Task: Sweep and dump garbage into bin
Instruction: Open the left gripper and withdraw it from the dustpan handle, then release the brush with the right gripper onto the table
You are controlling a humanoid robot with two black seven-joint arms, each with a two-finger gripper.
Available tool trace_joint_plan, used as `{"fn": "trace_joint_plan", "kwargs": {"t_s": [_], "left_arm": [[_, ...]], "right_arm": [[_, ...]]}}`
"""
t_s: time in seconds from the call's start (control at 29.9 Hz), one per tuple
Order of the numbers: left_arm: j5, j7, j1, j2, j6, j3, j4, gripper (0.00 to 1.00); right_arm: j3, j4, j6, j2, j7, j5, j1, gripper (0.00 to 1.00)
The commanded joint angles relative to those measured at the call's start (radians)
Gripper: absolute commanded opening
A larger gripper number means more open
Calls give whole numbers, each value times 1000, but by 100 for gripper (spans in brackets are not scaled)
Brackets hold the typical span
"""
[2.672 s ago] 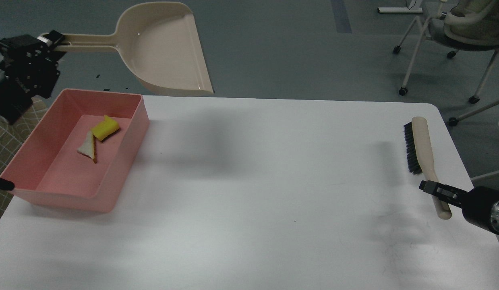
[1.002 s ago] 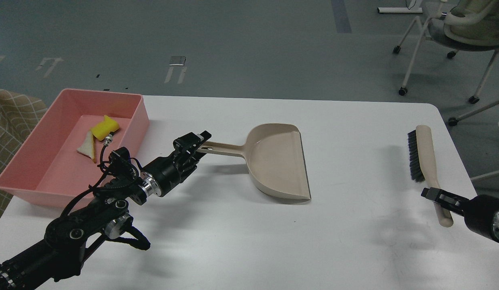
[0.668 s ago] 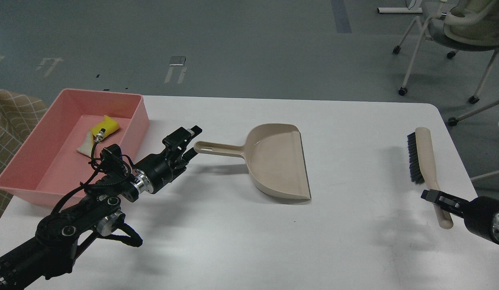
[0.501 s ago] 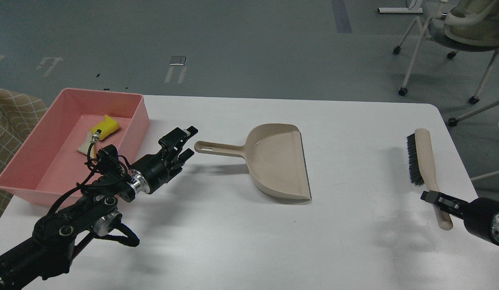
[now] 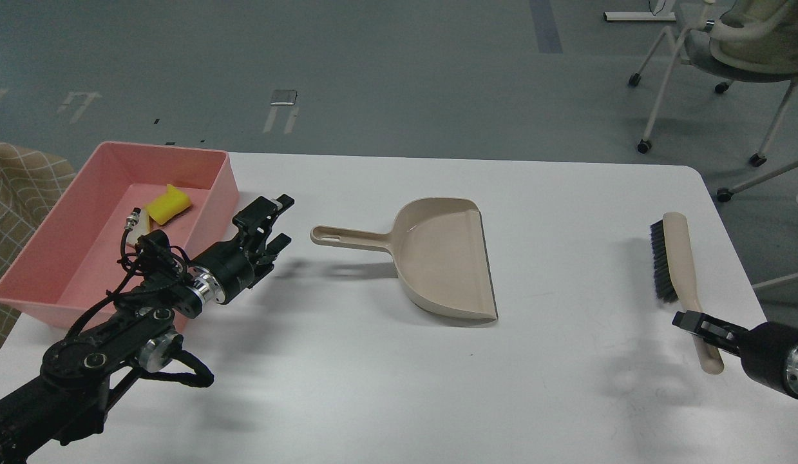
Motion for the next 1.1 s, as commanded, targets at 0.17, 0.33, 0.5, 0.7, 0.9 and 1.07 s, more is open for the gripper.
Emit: {"fn": "trace_joint_plan", "kwargs": {"t_s": [0.17, 0.33, 0.5, 0.7, 0.9, 1.07], "left_arm": [[-2, -3, -3, -5, 24, -5, 21, 94], [-3, -5, -3, -5, 35, -5, 21, 94], [-28, -5, -6, -5, 35, -5, 21, 94], [-45, -5, -18, -1, 37, -5, 21, 94], [-98, -2, -41, 24, 35, -11, 21, 94], [-167, 2, -75, 52, 35, -11, 21, 96]], "right_arm": [[4, -4, -1, 0, 0, 1, 0, 30], [6, -6, -3, 8, 0, 0, 1, 33], [7, -6, -3, 9, 0, 0, 2, 34], [19, -6, -7, 11, 0, 1, 8, 45], [105, -7, -7, 14, 0, 6, 11, 74], [236, -3, -7, 25, -2, 6, 9, 97]]}}
